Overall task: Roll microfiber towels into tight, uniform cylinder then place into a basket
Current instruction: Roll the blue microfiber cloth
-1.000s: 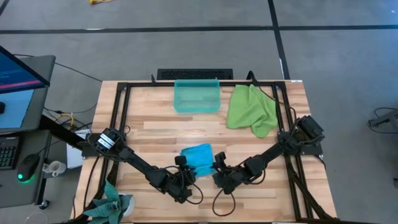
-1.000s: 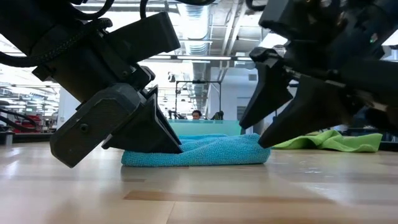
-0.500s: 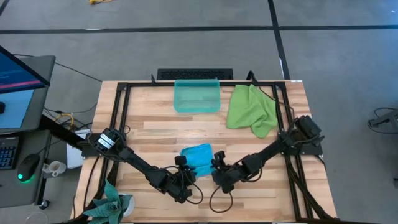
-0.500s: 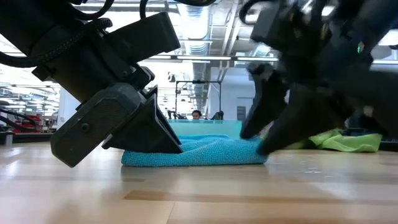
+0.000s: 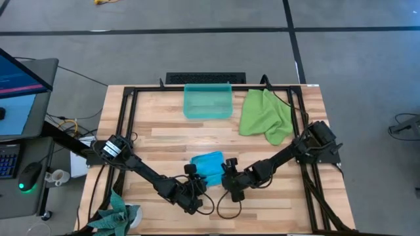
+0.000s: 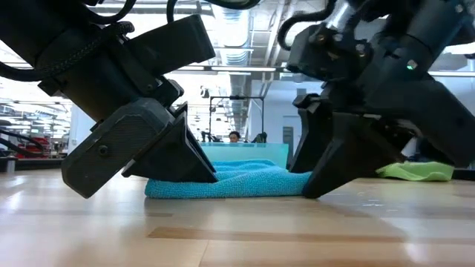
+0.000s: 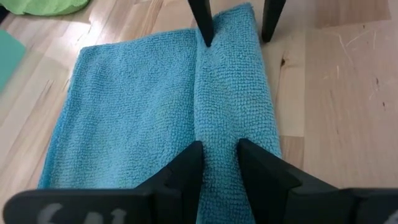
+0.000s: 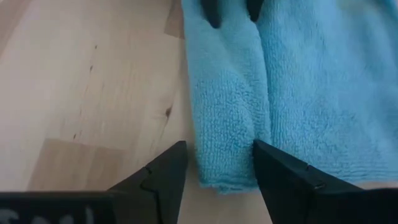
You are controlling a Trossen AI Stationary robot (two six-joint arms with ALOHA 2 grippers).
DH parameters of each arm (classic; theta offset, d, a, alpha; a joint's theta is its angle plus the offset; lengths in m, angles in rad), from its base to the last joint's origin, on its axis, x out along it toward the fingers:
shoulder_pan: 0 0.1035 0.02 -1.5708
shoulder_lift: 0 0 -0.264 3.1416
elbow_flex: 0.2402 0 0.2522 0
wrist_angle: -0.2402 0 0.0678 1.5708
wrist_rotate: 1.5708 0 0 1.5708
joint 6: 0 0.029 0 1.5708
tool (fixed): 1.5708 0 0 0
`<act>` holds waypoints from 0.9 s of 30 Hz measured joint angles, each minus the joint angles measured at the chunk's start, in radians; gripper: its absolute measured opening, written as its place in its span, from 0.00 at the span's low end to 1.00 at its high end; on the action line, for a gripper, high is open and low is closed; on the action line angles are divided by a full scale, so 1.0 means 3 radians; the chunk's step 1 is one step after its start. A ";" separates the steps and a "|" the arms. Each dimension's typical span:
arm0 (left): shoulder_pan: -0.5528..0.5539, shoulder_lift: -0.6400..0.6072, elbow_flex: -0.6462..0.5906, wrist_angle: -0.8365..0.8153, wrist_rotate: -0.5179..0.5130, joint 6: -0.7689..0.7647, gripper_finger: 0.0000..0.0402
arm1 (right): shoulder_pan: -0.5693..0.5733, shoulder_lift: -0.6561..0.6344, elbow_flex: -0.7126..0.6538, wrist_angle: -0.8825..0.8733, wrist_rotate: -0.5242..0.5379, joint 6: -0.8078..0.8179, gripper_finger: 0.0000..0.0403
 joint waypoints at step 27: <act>-0.0451 0.0009 0.1072 -0.1935 -0.0741 -0.0067 0.26 | -0.0227 0.0006 0.0035 0.0039 -0.0637 0.1134 0.09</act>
